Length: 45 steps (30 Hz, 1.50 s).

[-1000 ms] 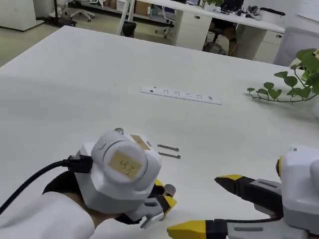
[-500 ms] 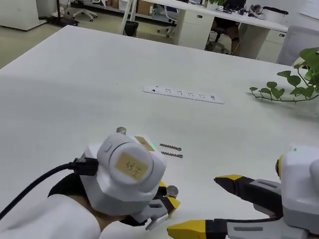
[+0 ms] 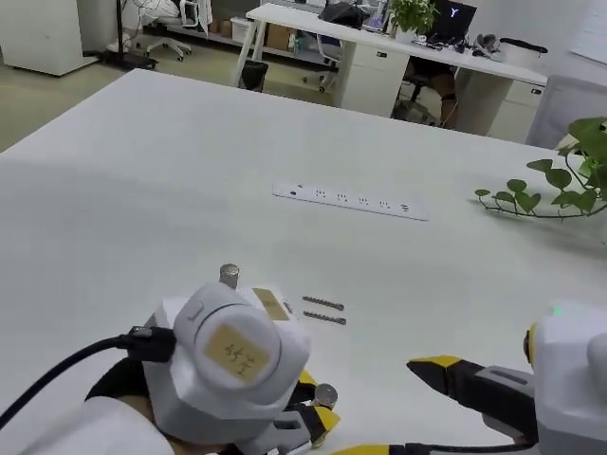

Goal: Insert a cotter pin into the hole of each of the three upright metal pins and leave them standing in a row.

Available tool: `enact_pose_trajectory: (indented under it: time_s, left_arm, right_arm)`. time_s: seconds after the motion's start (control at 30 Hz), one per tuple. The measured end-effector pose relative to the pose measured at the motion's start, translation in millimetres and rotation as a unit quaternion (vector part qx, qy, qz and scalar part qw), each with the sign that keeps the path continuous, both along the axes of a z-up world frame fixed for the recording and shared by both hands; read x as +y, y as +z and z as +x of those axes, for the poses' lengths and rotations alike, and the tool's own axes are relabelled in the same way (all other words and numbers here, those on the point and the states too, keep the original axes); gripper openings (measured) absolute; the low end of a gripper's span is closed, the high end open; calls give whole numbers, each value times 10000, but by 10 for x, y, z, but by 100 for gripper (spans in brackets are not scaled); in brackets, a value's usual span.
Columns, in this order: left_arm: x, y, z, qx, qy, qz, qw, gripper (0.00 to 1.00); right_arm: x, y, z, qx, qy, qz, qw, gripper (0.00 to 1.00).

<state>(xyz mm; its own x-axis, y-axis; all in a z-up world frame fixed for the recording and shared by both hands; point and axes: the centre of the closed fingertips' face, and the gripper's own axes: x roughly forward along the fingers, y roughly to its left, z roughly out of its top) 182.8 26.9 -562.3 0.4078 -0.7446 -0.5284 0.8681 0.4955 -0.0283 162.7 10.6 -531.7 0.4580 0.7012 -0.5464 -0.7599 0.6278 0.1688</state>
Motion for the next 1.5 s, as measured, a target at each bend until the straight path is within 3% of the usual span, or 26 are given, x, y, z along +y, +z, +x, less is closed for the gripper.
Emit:
enact_pose_trajectory:
  time_s: [0.1,0.13,0.17,0.27,0.4,0.47,0.53,0.77,0.83,0.9,0.97,1.0,1.03,1.1,1.2,1.37,1.5]
  left_arm:
    - [17,92,9,-99,-100,-113,9998,22]
    - [18,168,30,-323,-195,-185,9991,28]
    - [25,200,27,-416,-276,-189,9986,32]
    - [121,224,-17,-304,-511,-137,9981,38]
    - [258,246,-24,-302,-673,-110,9972,51]
    - [333,288,-29,-278,-700,-195,9970,59]
    - [389,322,-59,-335,-800,-210,9960,62]
    - [558,405,-136,-318,-765,-310,9961,82]
    - [617,424,-113,-390,-625,-303,9968,81]
    - [661,417,-141,-258,-581,-359,9973,82]
    - [687,414,-169,-245,-563,-364,9974,88]
    - [721,411,-153,-386,-484,-262,9977,89]
    - [750,394,-140,-421,-415,-179,9981,89]
    - [772,356,-162,-365,-386,-124,9985,91]
    - [798,336,-173,-281,-270,-210,9990,99]
    - [846,354,-197,-131,-136,-410,9990,99]
    - [897,327,-184,-108,-46,-391,9992,99]
  right_arm:
    - [-12,8,7,-2,-1,-5,10000,87]
    - [-15,13,16,-6,5,-10,10000,87]
    - [-16,16,16,-8,14,-16,10000,87]
    - [-12,30,27,-34,50,-40,10000,86]
    - [11,36,22,-48,124,-62,9999,86]
    - [23,29,14,-44,159,-84,9998,86]
    - [31,22,11,-39,183,-100,9998,85]
    - [37,18,3,-45,217,-133,9997,85]
    - [28,18,8,-46,214,-146,9997,85]
    - [16,20,16,-47,199,-163,9997,84]
    - [-4,25,29,-28,162,-177,9997,85]
    - [-12,25,30,-8,157,-185,9997,86]
    - [-18,23,29,12,172,-201,9996,86]
    - [-43,22,46,-1,177,-265,9995,85]
    - [-93,45,93,-20,205,-357,9992,84]
    - [-128,78,160,-69,211,-444,9988,82]
    - [-130,110,229,-170,308,-598,9976,79]
